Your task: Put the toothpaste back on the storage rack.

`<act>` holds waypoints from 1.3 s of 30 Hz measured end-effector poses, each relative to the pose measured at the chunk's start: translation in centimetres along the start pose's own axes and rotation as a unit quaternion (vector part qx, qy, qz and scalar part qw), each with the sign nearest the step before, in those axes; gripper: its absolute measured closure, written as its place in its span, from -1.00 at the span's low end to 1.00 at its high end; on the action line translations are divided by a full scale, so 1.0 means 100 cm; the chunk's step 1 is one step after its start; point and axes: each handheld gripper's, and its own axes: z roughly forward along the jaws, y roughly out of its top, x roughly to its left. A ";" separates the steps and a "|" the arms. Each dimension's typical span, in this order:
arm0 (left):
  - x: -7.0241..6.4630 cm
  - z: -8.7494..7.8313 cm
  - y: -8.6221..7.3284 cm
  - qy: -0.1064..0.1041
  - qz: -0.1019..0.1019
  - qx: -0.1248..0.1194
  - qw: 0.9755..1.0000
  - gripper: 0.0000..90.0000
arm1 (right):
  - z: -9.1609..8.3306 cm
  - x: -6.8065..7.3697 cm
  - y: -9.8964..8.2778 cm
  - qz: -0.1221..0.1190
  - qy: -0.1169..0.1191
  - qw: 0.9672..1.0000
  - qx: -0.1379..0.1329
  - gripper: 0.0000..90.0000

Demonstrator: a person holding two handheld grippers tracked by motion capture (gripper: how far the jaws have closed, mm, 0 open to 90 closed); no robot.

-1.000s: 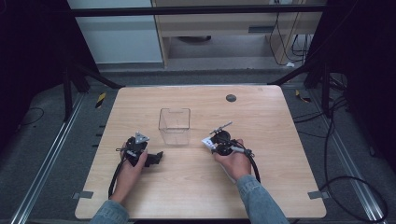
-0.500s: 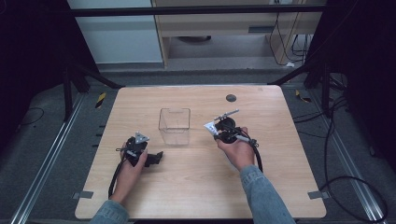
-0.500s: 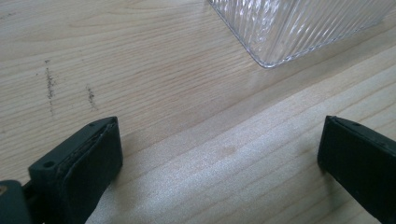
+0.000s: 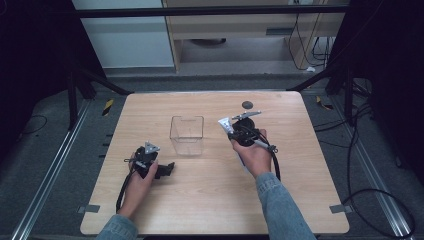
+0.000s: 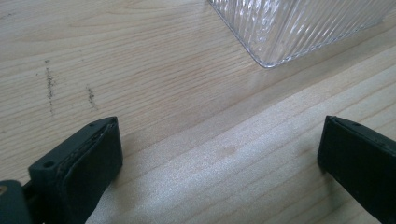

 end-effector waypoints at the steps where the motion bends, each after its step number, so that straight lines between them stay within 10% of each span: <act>1: 0.000 0.000 0.000 0.000 0.000 0.000 1.000 -1.00 | 0.000 0.000 0.001 0.003 0.001 1.000 -0.002 0.76; 39: 0.000 0.000 0.000 0.000 0.000 -0.001 1.000 -1.00 | -0.030 0.007 0.061 -0.004 -0.010 0.994 -0.104 0.76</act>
